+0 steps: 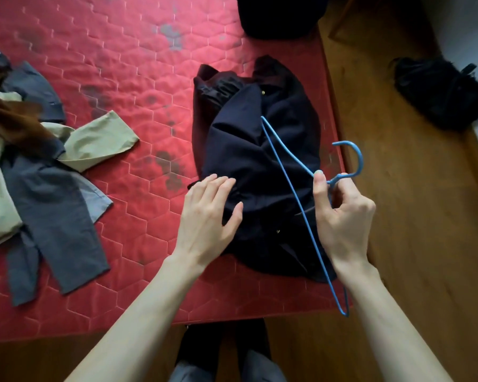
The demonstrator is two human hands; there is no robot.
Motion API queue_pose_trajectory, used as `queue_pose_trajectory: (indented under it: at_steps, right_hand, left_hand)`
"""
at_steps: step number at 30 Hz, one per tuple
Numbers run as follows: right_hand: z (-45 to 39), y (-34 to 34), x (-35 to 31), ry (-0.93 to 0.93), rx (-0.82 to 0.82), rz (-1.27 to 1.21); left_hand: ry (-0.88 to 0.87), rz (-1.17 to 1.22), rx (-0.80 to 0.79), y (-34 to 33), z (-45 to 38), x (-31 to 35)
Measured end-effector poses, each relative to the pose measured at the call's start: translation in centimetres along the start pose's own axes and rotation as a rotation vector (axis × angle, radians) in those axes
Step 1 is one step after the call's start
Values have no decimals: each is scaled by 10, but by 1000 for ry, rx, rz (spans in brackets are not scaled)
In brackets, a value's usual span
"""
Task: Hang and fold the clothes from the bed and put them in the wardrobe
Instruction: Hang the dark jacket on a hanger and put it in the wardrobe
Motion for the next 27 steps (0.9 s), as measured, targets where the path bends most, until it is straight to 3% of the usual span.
queue_pose_trajectory:
  at_steps: [6,10,18,22,27]
  right_hand:
    - [8,-30,45,-5,10,112]
    - [14,-46,72,-21,-15,206]
    - [22,-56,98,-66,-53,247]
    - [28,-58,104,-71,-78,269]
    - [36,-66,106,-133,-157,292]
  left_hand:
    - [-81,19,-110,-76,14,-13]
    - [-161,-14,-274,-132,31,-12]
    - [-34,-365,-654,-200,37,-47]
    - [-98,-396,-584,-199,22,-54]
    - [-112,-75,-509,-173,13,-46]
Point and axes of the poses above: each hand's wrist, its own z-axis away from the middle knuckle, its own y-axis out of the back of the hand, x = y × z, the point moved 5 cm from there along -z, towards the middle knuckle, and after that the axes turned 11 degrees about z, right-handed, at the moved point
